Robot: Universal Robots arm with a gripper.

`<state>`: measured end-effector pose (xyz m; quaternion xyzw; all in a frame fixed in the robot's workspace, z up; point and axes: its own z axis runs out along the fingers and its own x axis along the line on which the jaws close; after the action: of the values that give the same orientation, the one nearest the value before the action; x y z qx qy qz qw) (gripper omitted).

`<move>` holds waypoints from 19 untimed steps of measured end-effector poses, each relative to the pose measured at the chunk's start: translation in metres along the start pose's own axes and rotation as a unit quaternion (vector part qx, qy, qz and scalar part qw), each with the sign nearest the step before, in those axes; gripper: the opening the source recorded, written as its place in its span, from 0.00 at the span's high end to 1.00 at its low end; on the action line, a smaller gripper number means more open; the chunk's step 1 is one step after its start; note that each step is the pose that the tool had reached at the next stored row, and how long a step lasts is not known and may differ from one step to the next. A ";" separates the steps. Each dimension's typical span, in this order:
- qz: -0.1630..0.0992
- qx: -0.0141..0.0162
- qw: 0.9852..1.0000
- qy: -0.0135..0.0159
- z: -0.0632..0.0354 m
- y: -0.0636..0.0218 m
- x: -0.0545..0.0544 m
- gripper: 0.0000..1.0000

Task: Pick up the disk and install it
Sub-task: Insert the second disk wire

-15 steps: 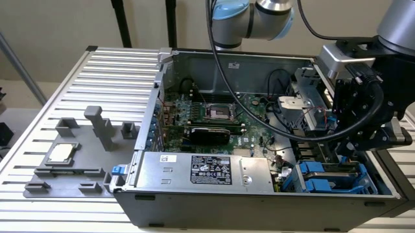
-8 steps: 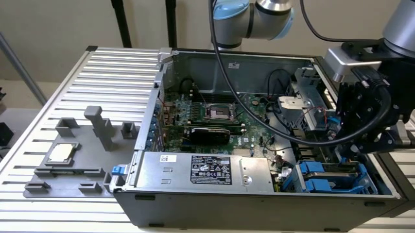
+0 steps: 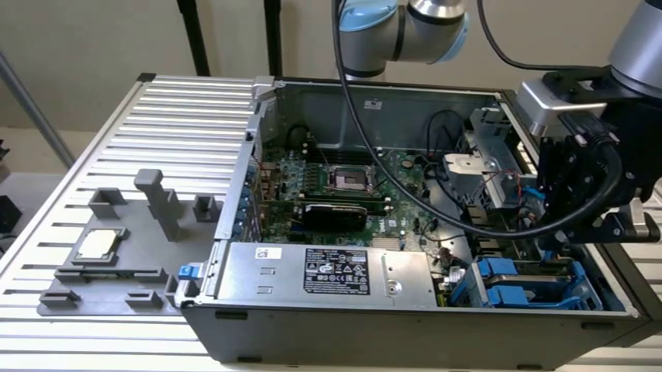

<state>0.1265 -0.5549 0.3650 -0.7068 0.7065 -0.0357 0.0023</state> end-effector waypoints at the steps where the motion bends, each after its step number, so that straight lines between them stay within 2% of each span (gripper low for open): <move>1: -0.001 0.000 1.000 0.000 0.0003 0.0012 0.002 0.80; 5: -0.004 0.000 1.000 -0.001 0.0034 0.0038 0.008 0.80; 9: -0.006 0.000 1.000 -0.002 0.0107 0.0048 0.016 0.80; 14: -0.010 0.001 1.000 -0.002 0.0189 0.0097 0.016 0.80; 19: -0.011 0.002 1.000 -0.004 0.0204 0.0100 0.015 0.80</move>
<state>0.1176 -0.5705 0.3448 -0.7146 0.6987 -0.0346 0.0063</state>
